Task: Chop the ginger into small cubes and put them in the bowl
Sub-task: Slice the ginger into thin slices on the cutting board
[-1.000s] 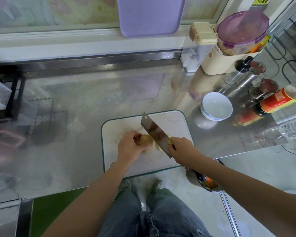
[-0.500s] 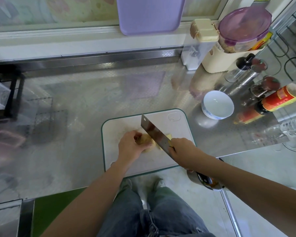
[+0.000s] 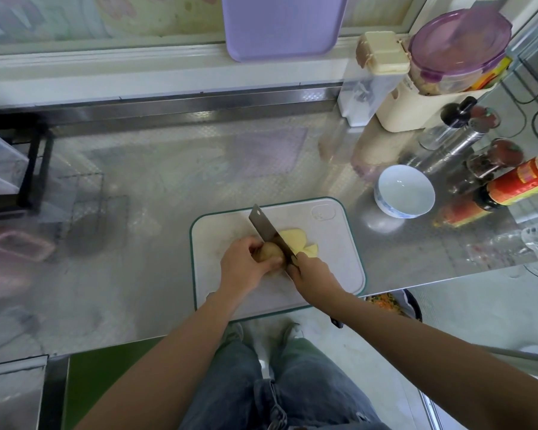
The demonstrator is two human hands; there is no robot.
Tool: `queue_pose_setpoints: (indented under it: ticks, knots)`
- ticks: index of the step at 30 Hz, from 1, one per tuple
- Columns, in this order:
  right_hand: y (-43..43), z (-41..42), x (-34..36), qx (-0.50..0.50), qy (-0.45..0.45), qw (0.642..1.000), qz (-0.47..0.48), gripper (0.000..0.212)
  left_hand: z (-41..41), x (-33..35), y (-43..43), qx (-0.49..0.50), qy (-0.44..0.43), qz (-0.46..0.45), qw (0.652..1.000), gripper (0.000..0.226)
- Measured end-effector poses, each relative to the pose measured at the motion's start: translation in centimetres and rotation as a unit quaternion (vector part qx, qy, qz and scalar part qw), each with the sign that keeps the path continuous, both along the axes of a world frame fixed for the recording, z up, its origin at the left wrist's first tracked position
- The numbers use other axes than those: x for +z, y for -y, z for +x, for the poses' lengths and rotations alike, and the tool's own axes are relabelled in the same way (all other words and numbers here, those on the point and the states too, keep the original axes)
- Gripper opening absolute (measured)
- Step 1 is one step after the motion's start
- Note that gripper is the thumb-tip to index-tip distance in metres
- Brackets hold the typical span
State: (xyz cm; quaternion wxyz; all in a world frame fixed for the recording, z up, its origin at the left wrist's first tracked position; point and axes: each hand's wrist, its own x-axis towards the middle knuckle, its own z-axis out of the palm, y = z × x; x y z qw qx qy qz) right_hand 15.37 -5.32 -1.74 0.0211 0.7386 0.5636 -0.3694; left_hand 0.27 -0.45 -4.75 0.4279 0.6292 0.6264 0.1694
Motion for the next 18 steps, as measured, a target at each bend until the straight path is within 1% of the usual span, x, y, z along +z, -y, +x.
queue_pose_setpoints:
  ticks: [5,8,11,18]
  knots:
    - [-0.2,1.5,2.2,-0.025,-0.035,0.998,0.037,0.027,-0.3,0.1,0.2,-0.003,0.021,-0.017,1.0,0.053]
    - [-0.6,2.4,4.1,-0.025,-0.047,0.998,0.043,0.029,-0.4,0.1,0.1,0.002,0.025,-0.025,0.999,0.051]
    - [-0.4,2.8,5.5,0.005,-0.029,0.999,0.035,0.038,-0.4,0.1,0.0,-0.002,0.018,-0.022,1.0,0.051]
    - [-0.1,2.9,5.5,0.037,-0.011,0.999,0.009,0.03,-0.5,-0.1,-0.1,-0.005,0.014,-0.02,1.0,0.051]
